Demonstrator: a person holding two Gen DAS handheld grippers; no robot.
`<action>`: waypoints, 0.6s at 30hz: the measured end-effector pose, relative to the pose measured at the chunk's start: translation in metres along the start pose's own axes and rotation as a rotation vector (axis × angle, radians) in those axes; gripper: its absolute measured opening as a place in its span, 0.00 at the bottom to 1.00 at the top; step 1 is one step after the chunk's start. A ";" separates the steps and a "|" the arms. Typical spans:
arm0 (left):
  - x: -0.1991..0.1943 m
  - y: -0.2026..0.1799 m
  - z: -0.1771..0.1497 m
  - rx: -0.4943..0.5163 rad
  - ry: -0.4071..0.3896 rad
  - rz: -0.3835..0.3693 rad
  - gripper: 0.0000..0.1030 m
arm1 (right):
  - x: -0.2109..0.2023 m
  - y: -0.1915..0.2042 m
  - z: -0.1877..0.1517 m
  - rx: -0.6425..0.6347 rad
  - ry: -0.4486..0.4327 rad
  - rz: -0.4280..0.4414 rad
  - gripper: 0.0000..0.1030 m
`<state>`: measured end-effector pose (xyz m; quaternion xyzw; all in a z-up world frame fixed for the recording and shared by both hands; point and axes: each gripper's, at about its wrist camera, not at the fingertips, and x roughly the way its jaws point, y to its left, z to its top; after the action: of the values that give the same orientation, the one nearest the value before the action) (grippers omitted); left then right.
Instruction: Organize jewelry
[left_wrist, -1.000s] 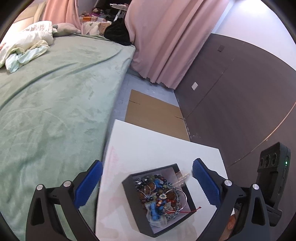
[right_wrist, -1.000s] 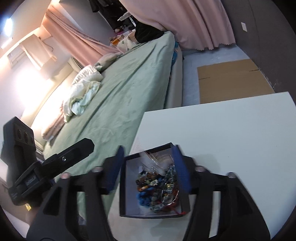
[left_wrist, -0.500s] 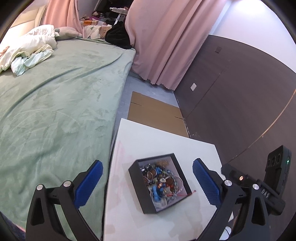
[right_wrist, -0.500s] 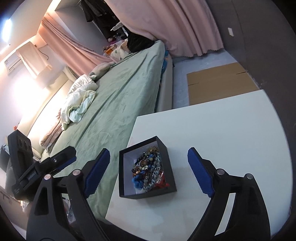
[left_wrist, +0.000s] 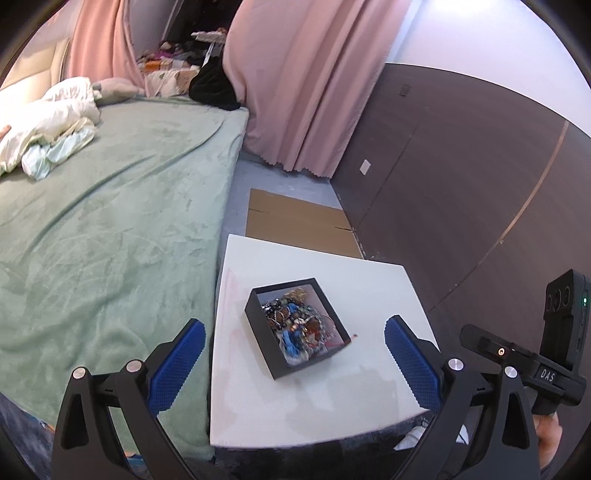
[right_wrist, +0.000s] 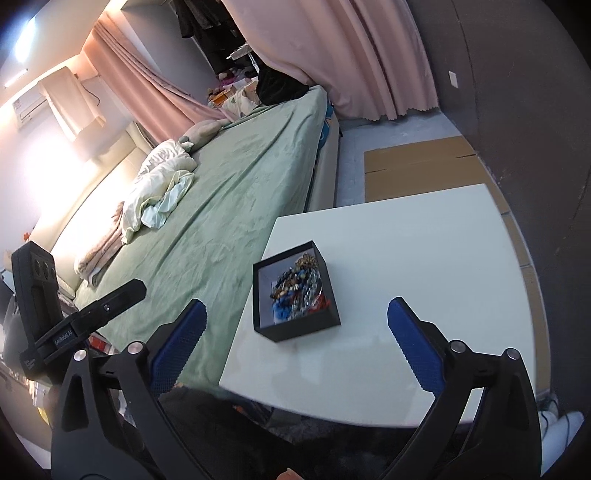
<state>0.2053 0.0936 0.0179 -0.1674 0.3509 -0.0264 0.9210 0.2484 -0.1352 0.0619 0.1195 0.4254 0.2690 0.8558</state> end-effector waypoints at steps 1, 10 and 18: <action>-0.007 -0.004 -0.002 0.014 -0.006 0.004 0.92 | -0.009 0.003 -0.004 -0.009 -0.007 -0.008 0.95; -0.065 -0.032 -0.027 0.095 -0.044 -0.005 0.92 | -0.061 0.027 -0.037 -0.048 -0.033 -0.025 0.95; -0.111 -0.057 -0.051 0.170 -0.081 -0.005 0.92 | -0.098 0.039 -0.064 -0.043 -0.059 -0.036 0.95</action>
<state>0.0927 0.0434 0.0714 -0.0903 0.3094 -0.0514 0.9452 0.1352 -0.1593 0.1051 0.1015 0.3961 0.2589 0.8751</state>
